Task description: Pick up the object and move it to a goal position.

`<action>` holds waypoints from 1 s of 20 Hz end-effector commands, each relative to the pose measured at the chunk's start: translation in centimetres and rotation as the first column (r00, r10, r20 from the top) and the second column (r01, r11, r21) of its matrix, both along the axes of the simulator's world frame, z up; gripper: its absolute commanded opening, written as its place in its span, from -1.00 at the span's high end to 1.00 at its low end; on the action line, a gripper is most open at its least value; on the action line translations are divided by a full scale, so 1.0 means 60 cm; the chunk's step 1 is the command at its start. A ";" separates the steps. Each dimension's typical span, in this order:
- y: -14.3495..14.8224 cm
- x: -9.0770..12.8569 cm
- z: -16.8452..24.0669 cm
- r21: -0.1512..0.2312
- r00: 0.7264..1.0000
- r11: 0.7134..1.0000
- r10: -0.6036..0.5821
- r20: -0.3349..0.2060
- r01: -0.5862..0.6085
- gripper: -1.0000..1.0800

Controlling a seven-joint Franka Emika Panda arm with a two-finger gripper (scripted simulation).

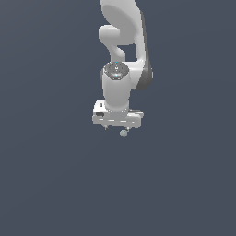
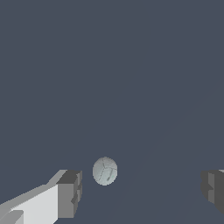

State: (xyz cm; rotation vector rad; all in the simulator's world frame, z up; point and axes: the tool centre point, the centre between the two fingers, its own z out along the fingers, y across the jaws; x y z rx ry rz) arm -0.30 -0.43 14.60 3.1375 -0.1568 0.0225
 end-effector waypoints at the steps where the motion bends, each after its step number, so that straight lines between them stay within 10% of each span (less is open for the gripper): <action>1: 0.010 -0.010 -0.019 0.001 1.000 1.000 -0.030 -0.003 0.030 -0.92; 20: 0.061 -0.080 -0.125 0.001 0.976 0.977 -0.215 -0.014 0.215 -0.92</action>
